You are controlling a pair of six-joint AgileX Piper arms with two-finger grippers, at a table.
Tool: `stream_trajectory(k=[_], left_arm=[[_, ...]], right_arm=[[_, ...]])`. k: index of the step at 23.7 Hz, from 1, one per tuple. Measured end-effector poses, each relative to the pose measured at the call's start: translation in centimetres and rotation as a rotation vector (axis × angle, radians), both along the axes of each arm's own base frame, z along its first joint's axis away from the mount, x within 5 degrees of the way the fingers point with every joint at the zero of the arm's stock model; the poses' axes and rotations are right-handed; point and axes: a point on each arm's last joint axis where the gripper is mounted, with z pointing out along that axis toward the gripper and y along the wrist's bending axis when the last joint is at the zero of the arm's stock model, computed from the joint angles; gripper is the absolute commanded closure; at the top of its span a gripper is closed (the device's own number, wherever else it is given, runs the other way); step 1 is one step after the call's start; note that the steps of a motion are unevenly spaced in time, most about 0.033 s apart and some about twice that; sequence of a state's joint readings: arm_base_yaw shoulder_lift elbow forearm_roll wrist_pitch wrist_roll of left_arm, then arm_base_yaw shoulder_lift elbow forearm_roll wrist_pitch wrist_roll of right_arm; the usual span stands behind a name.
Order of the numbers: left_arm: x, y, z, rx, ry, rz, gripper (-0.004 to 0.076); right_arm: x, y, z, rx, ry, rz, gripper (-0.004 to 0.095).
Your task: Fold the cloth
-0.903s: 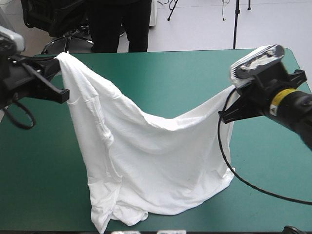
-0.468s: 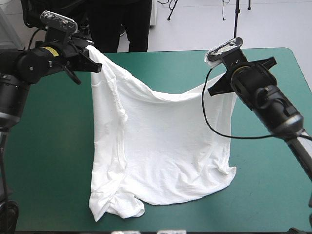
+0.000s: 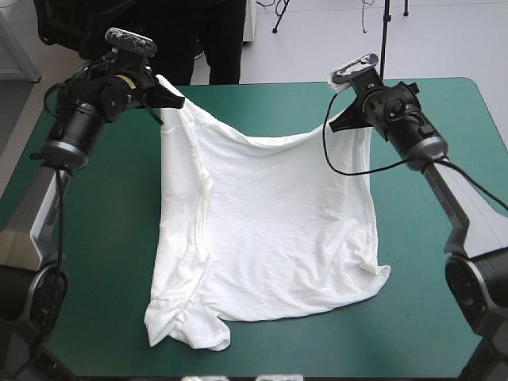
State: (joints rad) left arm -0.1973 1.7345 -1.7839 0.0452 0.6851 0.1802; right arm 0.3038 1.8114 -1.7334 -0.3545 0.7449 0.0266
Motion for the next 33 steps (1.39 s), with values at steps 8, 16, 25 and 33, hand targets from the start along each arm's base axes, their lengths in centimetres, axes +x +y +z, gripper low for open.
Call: stream_trajectory(k=[8, 16, 25, 33], left_arm=[[2.9, -0.8, -5.3, -0.013, 0.144, 0.002, 0.0698], [3.7, -1.0, -7.5, -0.001, 0.219, 0.004, 0.0235], [-4.0, 0.1, 0.0, 0.009, 0.295, 0.003, 0.0230], [-14.2, -1.4, 3.6, 0.007, 0.357, 0.006, 0.0230]], right_arm=[[3.1, -0.9, -5.6, 0.132, 0.187, 0.017, 0.0877], [4.2, -2.1, -7.1, 0.253, 0.246, 0.056, 0.0394], [-0.7, -9.8, 2.9, 0.340, 0.134, -0.033, 0.0322], [-9.2, -6.7, 8.6, 0.282, 0.061, 0.088, 0.0322]])
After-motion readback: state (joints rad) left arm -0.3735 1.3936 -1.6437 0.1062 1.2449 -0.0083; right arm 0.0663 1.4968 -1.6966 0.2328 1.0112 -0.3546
